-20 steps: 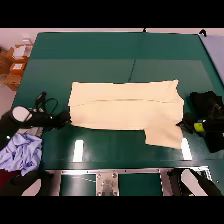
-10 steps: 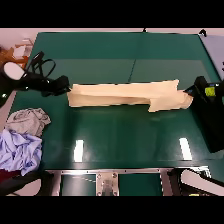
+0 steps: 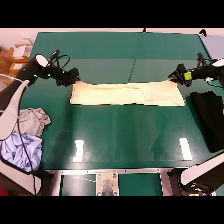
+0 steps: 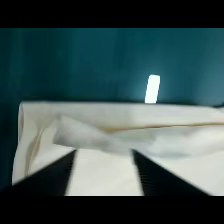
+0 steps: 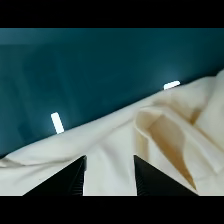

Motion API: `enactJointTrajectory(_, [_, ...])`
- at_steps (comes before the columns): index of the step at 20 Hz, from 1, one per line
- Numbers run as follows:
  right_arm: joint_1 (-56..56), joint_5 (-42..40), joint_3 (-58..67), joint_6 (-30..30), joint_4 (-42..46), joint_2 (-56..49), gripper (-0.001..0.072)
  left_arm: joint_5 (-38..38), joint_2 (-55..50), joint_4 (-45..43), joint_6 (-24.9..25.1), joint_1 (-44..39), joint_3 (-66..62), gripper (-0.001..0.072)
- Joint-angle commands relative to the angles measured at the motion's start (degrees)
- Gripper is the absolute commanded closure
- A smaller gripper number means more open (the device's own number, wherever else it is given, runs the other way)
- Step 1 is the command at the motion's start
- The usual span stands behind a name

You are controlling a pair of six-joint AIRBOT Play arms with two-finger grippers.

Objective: Fold the shirts.

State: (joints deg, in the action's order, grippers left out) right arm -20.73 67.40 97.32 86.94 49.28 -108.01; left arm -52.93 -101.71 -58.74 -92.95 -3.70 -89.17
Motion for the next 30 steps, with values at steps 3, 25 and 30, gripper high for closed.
enactJointTrajectory(3, [-5.14, 4.46, 12.39, -3.69, -0.15, -5.79, 0.0192, -0.79, -3.23, 1.49, 0.31, 3.43, -8.66, 0.0036])
enactJointTrajectory(25, [-8.24, 22.12, 11.39, -17.57, -3.69, -18.86, 0.0638, -15.54, -3.26, 5.88, 6.05, -0.76, -14.99, 0.068])
enactJointTrajectory(30, [-7.37, 24.35, 17.22, -16.96, -3.69, -17.2, 0.0697, -7.89, -4.57, 6.34, 9.14, -10.45, -14.97, 0.068])
